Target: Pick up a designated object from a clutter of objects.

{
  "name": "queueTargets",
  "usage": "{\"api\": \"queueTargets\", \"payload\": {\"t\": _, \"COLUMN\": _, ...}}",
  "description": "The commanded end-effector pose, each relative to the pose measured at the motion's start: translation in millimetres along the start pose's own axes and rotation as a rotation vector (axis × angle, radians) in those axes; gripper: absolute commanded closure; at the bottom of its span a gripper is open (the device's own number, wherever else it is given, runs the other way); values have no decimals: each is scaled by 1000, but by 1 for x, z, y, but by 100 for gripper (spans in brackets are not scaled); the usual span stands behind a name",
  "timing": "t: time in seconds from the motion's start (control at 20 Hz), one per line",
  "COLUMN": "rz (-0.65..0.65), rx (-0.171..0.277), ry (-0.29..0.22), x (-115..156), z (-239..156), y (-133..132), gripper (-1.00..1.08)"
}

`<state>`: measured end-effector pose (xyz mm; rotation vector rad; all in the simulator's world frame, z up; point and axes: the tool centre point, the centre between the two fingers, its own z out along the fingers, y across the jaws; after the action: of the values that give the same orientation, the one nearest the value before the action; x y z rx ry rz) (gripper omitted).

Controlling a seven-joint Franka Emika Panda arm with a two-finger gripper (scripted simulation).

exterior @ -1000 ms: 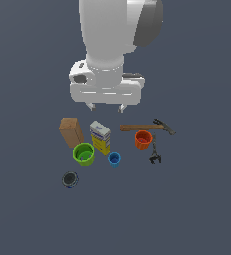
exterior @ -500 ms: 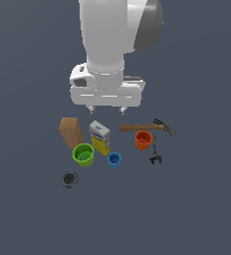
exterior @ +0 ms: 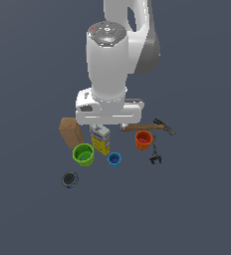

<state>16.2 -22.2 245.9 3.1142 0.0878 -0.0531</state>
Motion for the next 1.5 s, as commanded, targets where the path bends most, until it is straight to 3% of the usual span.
{"api": "queueTargets", "payload": {"t": 0.0, "rz": -33, "rx": 2, "ry": 5, "x": 9, "z": 23, "y": -2, "gripper": -92}}
{"api": "queueTargets", "payload": {"t": 0.65, "rz": -182, "rx": 17, "ry": 32, "x": 37, "z": 134, "y": -17, "gripper": -92}}
{"api": "queueTargets", "payload": {"t": 1.45, "rz": -205, "rx": 21, "ry": 36, "x": 38, "z": 169, "y": -20, "gripper": -92}}
